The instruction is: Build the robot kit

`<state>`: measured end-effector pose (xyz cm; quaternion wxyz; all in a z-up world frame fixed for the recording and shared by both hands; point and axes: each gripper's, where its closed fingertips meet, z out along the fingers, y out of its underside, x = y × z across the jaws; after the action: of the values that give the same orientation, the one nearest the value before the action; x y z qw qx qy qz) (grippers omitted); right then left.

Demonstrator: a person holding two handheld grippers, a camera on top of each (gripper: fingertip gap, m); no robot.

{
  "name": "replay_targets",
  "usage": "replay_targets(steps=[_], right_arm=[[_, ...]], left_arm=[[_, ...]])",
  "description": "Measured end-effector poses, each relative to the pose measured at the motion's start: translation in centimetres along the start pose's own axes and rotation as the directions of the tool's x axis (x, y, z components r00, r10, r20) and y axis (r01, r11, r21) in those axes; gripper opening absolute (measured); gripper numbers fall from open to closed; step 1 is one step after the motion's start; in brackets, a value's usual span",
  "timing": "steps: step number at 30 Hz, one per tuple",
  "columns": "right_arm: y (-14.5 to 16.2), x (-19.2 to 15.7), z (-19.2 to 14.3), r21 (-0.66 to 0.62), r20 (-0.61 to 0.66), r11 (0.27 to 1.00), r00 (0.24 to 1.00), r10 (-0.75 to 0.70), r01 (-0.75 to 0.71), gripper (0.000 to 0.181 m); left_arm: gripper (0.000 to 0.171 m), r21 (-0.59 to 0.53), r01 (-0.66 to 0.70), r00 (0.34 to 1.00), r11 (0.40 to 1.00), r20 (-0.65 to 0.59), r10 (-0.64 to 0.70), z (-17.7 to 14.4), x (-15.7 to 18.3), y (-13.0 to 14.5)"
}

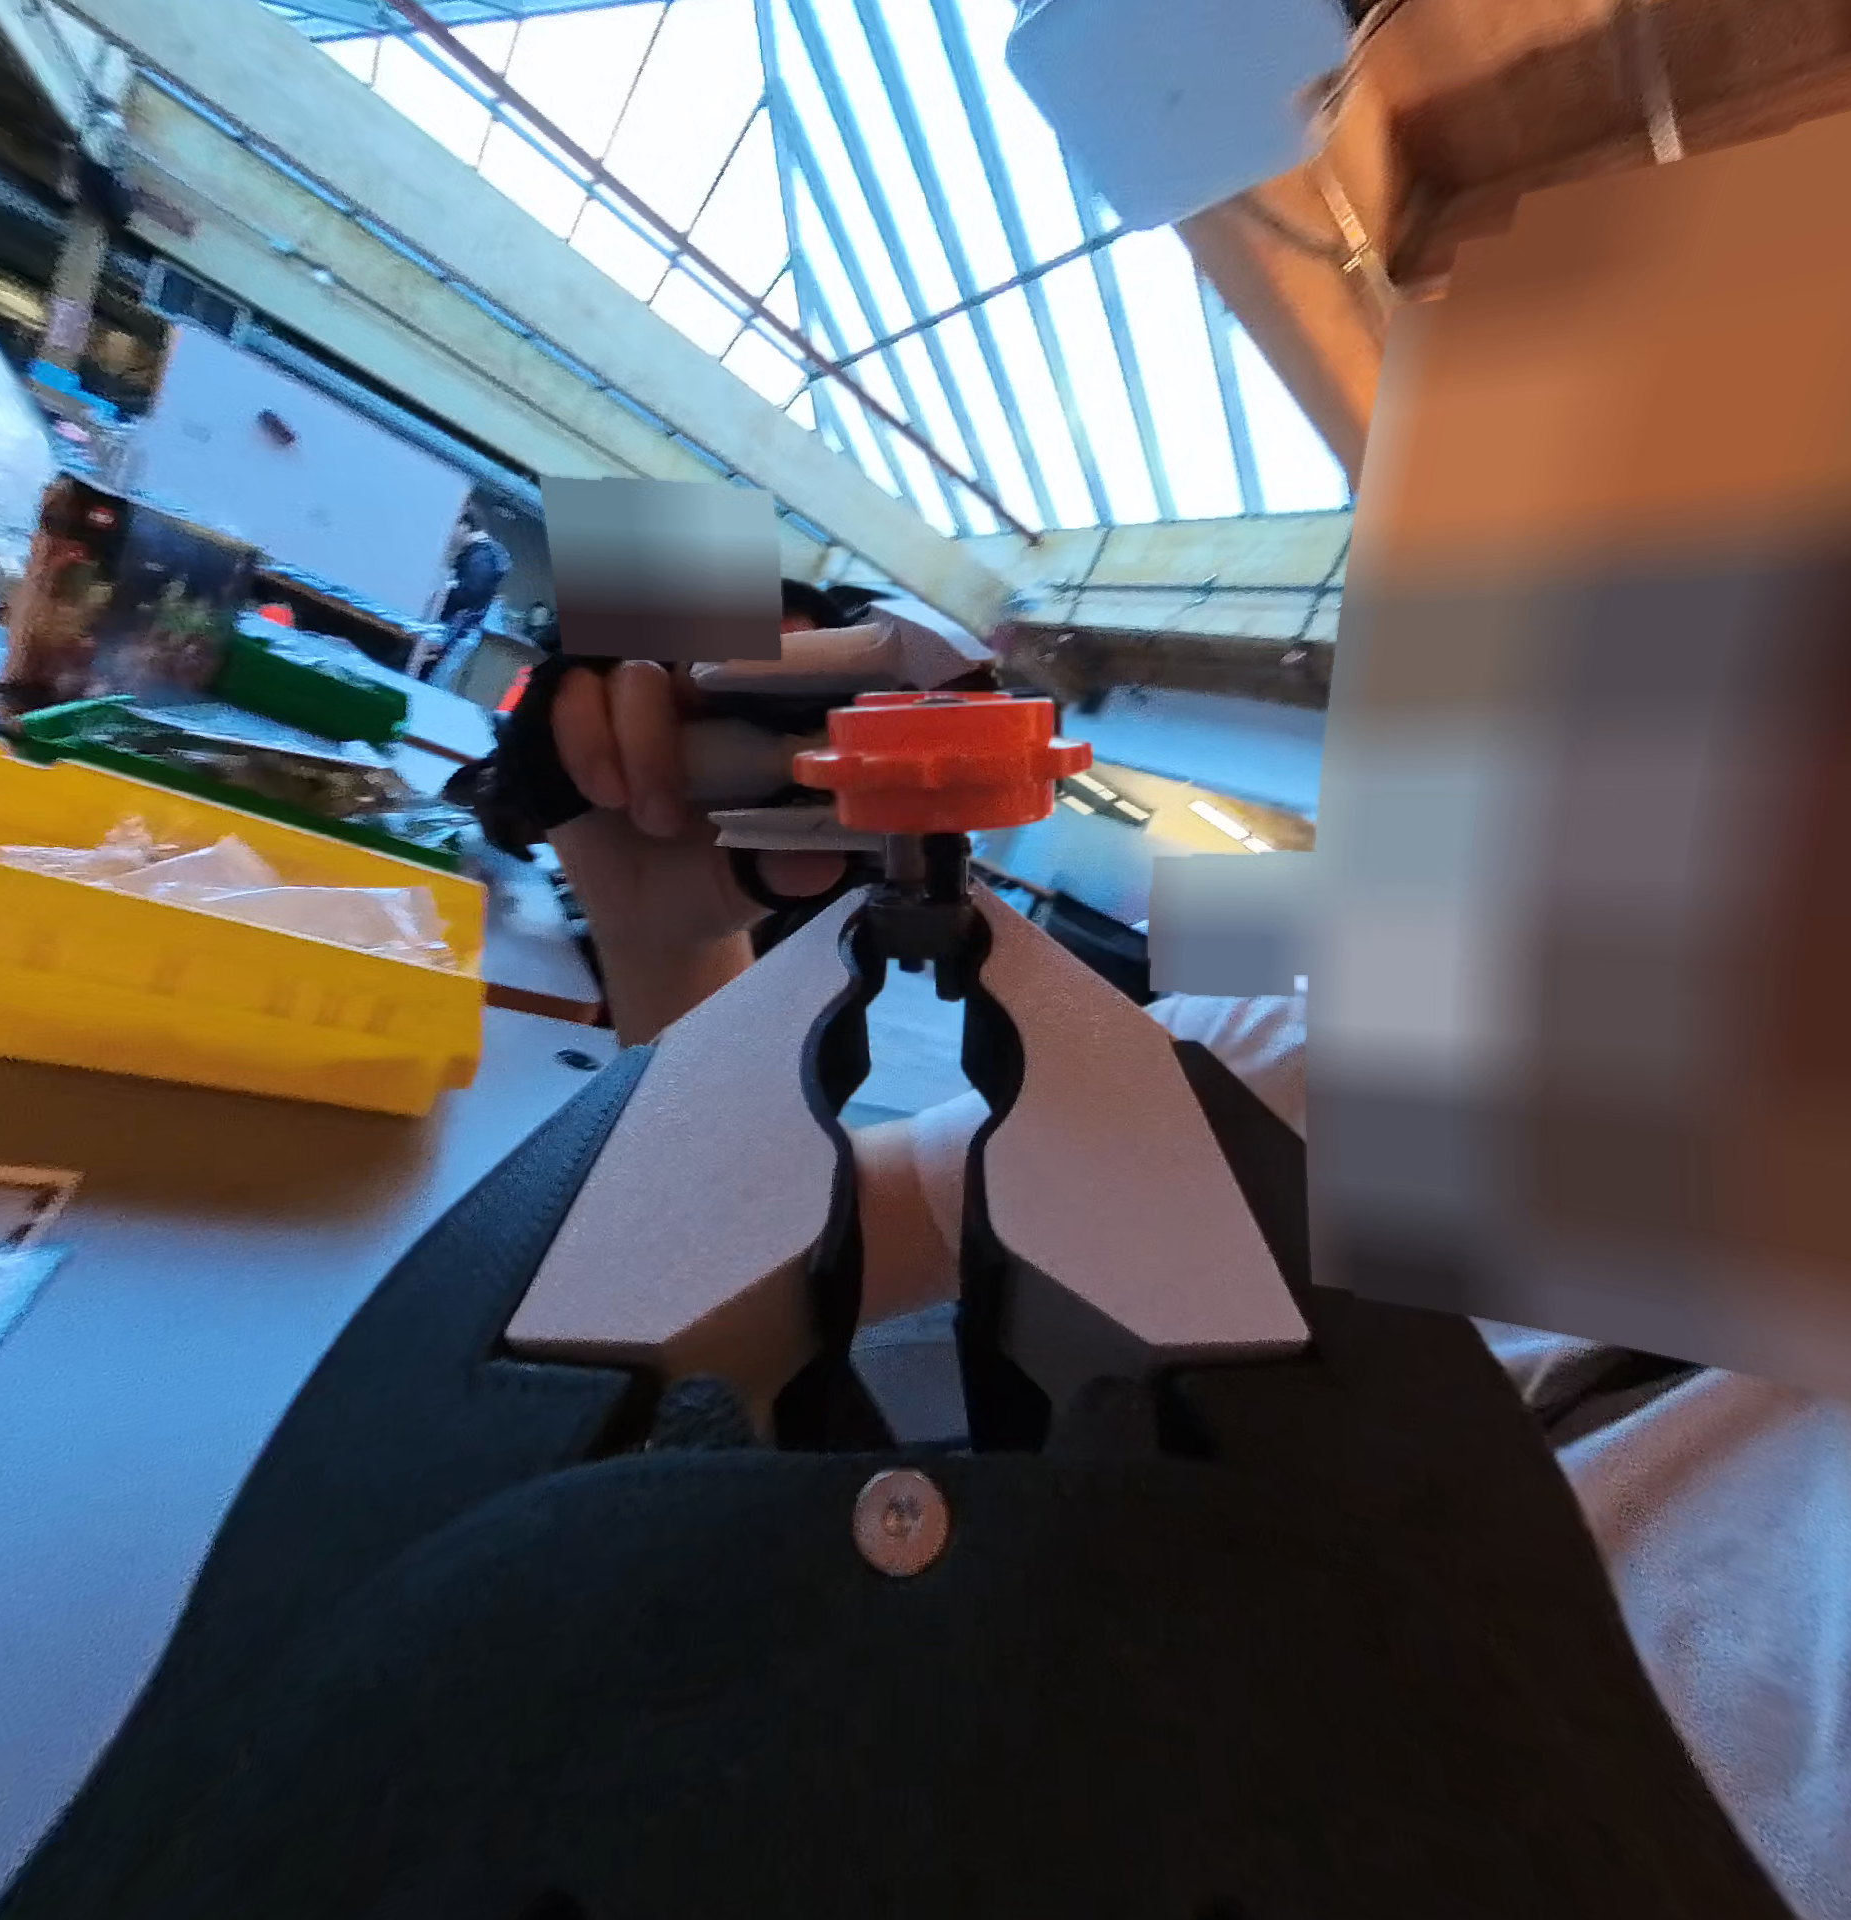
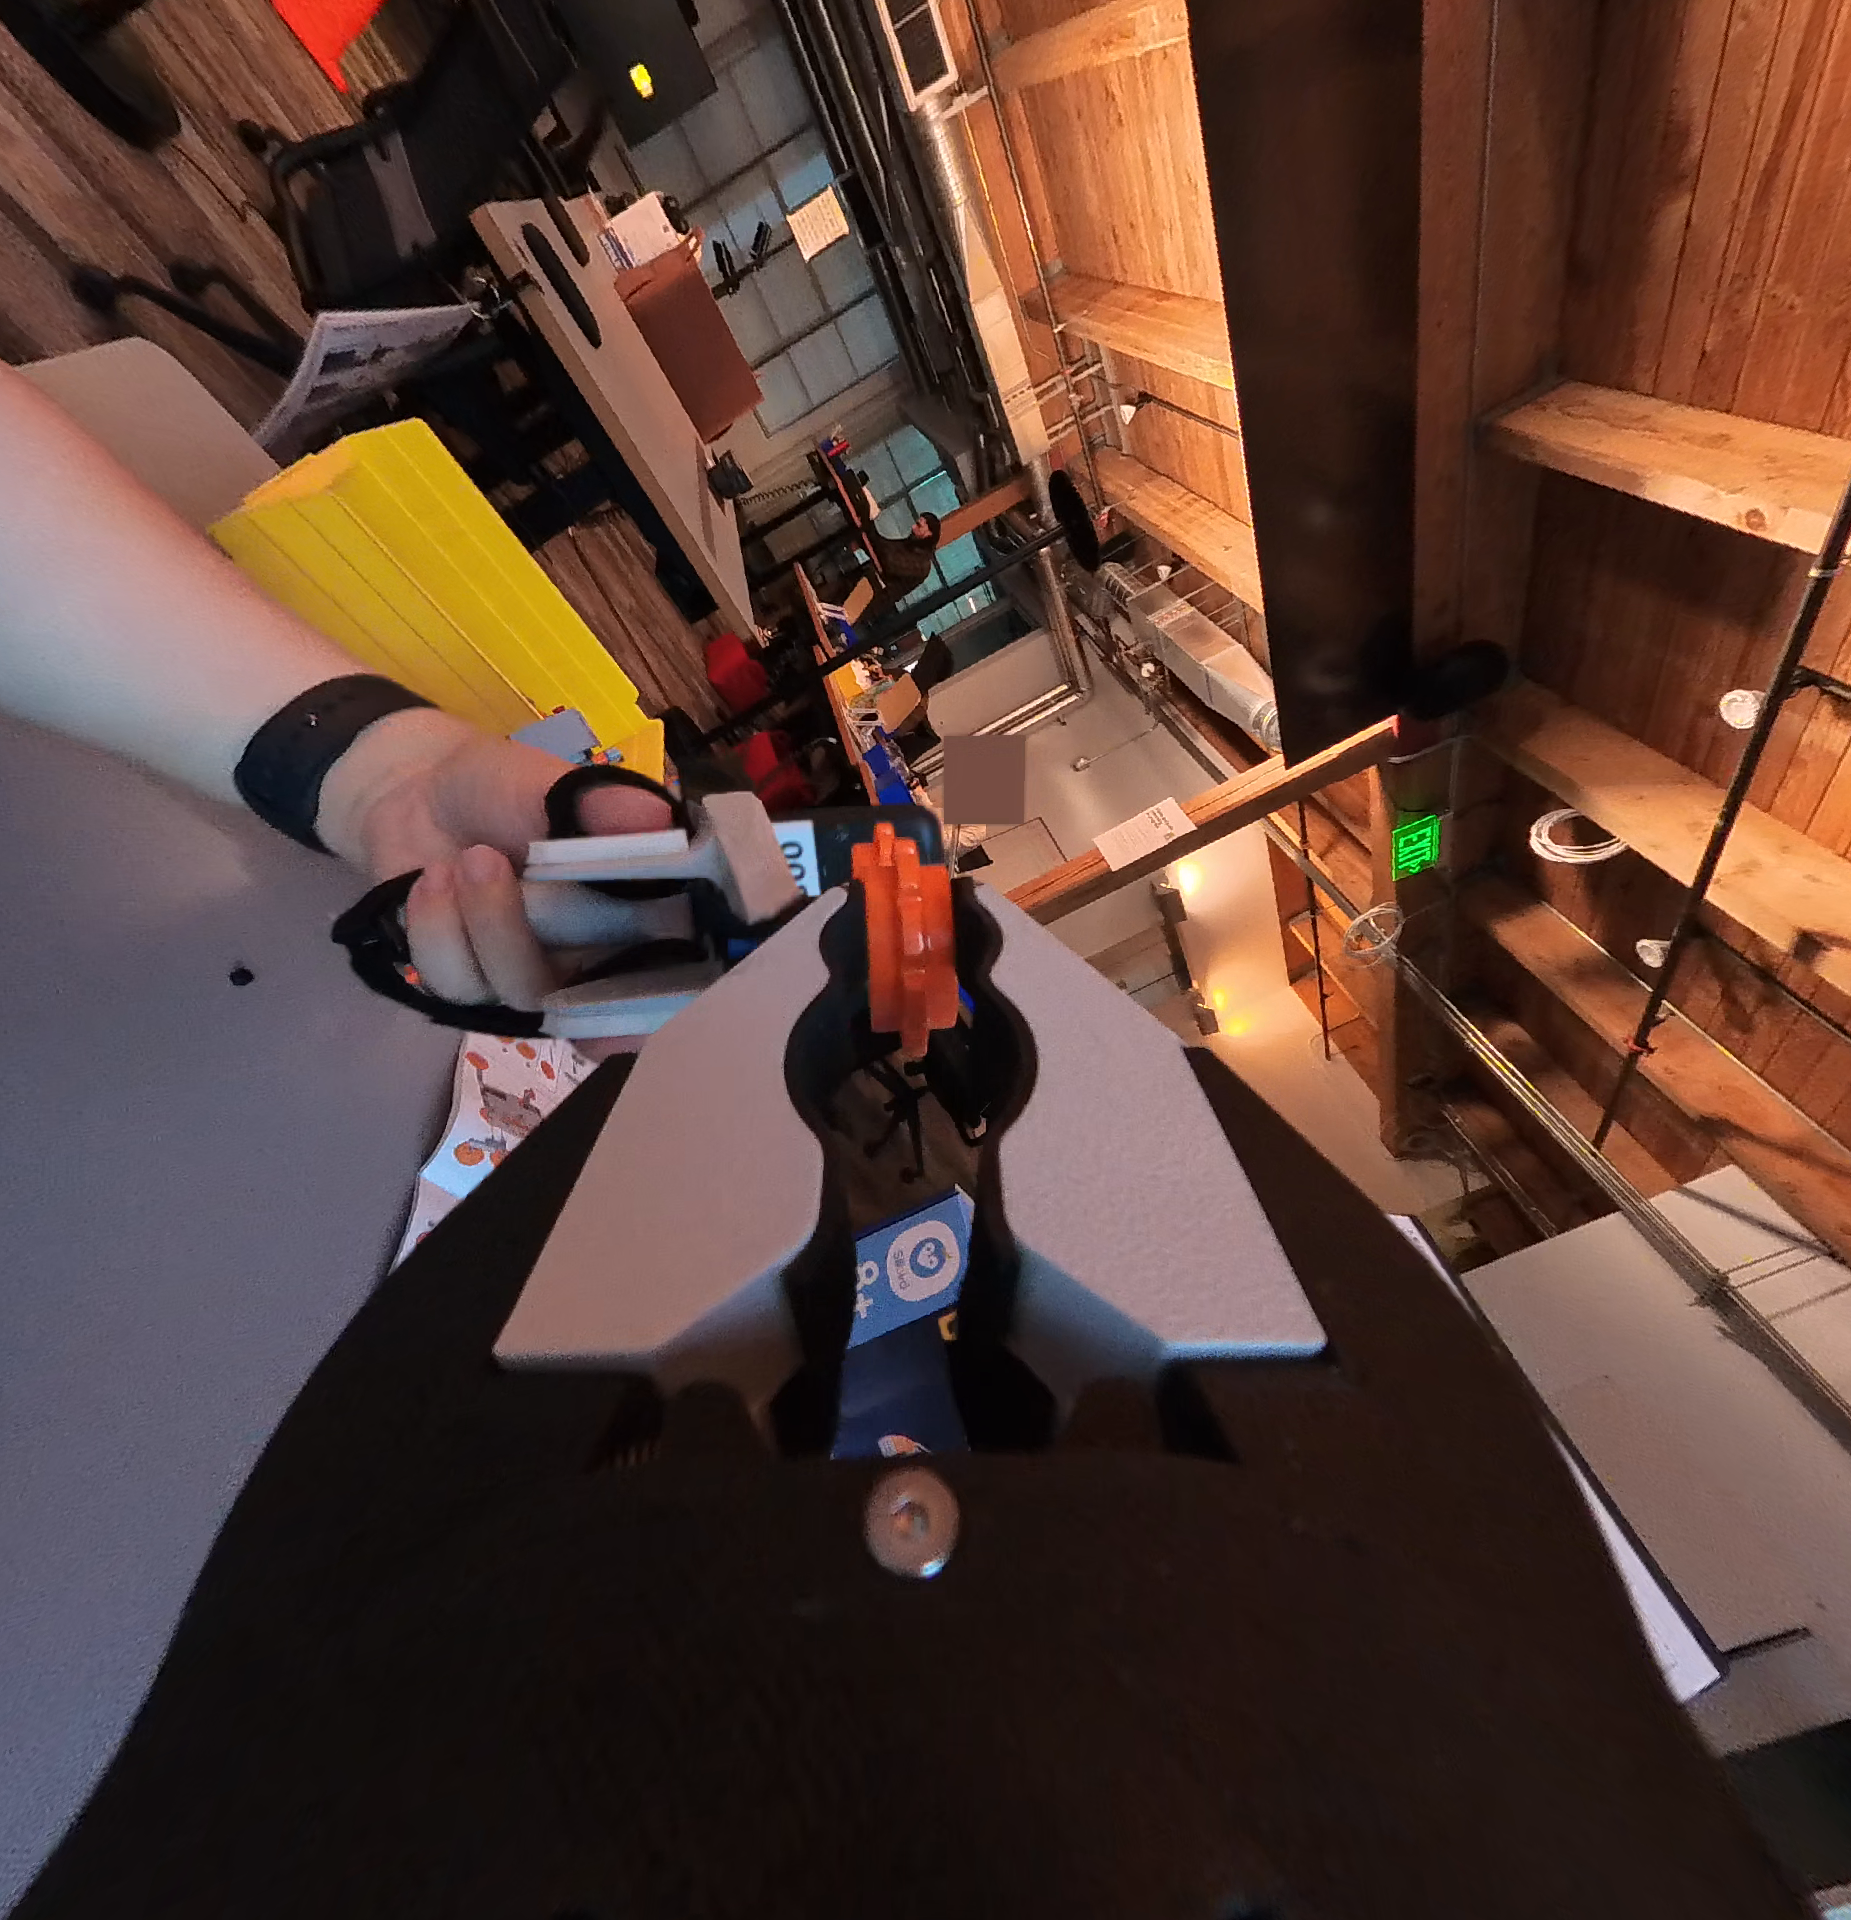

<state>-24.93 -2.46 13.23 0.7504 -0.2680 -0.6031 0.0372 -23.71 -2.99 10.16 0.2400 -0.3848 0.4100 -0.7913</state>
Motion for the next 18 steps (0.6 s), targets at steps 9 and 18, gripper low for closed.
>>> replay_targets(steps=[9, 18], right_arm=[[1.4, 0.2, 0.3, -0.010, -0.026, 0.999, 0.999, 0.045, -0.045, 0.016], [1.3, 1.1, -0.1, 0.042, -0.057, 0.991, 0.990, 0.127, -0.124, 0.039]], left_arm=[[0.008, -0.076, -0.049, 0.974, 0.996, 0.216, 0.065, -1.3, -1.0, -0.8], [0.008, -0.062, -0.067, 0.945, 0.996, 0.317, 0.084, -2.3, -1.6, -1.8]])
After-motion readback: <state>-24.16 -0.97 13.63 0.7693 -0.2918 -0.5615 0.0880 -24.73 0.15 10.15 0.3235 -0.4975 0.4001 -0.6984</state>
